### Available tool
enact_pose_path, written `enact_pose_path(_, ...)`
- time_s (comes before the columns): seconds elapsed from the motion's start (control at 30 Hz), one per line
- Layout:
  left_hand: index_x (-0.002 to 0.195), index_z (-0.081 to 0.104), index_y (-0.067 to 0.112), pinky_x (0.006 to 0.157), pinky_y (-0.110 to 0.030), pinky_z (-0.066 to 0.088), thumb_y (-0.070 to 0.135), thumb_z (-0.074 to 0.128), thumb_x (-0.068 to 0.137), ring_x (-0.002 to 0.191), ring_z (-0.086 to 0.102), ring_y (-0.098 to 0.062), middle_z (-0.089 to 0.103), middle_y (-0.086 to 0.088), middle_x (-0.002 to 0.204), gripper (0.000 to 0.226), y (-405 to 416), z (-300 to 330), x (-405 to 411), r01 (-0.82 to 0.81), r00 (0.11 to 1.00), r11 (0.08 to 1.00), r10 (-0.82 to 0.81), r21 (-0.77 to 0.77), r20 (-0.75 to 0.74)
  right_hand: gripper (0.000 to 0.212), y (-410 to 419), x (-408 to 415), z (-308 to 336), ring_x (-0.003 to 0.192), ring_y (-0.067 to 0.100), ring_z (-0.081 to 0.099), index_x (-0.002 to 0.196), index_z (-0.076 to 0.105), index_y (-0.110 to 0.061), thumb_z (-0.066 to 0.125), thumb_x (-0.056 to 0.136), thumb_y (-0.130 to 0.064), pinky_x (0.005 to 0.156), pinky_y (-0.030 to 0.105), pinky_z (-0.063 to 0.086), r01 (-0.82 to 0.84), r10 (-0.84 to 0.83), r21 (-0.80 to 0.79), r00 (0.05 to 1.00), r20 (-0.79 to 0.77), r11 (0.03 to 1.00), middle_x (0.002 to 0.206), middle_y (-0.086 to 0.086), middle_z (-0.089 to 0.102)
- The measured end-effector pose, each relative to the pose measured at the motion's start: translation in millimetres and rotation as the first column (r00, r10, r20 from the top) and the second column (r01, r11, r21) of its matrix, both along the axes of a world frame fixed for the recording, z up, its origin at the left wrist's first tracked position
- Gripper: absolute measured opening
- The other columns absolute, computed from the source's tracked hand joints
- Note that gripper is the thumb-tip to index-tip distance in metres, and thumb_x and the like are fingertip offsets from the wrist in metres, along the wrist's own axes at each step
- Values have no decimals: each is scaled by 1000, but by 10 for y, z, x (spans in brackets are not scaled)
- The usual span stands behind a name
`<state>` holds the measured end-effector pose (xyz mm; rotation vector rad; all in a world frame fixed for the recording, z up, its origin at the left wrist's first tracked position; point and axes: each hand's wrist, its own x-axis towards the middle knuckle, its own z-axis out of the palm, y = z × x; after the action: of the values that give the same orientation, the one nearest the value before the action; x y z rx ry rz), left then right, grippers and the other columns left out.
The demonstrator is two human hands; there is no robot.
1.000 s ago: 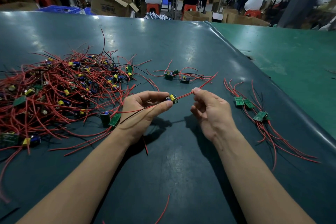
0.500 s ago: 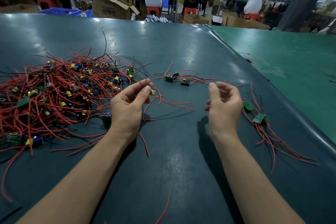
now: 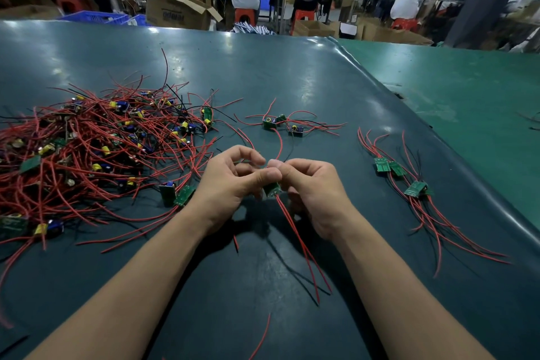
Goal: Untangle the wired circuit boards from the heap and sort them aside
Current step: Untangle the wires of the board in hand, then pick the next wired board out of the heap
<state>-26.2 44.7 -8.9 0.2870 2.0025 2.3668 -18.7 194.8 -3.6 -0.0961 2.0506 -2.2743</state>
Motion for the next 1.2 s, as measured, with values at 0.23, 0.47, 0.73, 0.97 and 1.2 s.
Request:
enact_pose_path(0.23,91,60,8,60,-18,53,17,72,68,66,65,-13,72,-7,76,28,23,5,26,156,977,976,-175,150,121,13,32,-32,43,43,8,29,77,77,-15,69,87,-20,39,17,24,80,-66,-196,995,80,977,52,-5,41)
enact_pose_path(0.47,79,73,10,71,-30,50,21,75,69,75,60,-24,70,-11,80,15,9,-6,28,166,978,975,-182,147,103,20,22,-54,-9,40,9,34,70,75,-11,75,83,-27,38,17,27,128,-113,-127,987,118,984,52,-1,50)
enact_pose_path(0.73,89,73,1,67,-24,51,23,72,76,72,66,-18,73,-9,79,25,29,13,79,141,989,989,-139,-49,41,16,129,-69,7,37,6,32,65,75,-13,76,80,-19,38,16,25,50,-35,-105,990,140,993,47,-6,44)
enact_pose_path(0.97,74,76,15,58,-24,45,30,78,76,73,53,-28,68,-9,70,16,14,22,69,157,984,987,-154,-28,86,11,272,-179,95,35,2,24,78,66,-6,68,87,-11,33,14,20,366,-311,-351,928,203,862,44,-9,38)
enact_pose_path(1.2,72,76,18,58,-19,45,32,75,73,65,59,-17,69,-5,68,14,-12,29,66,200,978,979,-197,-37,71,30,378,-178,129,32,4,25,67,51,-15,52,96,-22,31,13,20,265,-36,-613,932,360,744,45,-10,27)
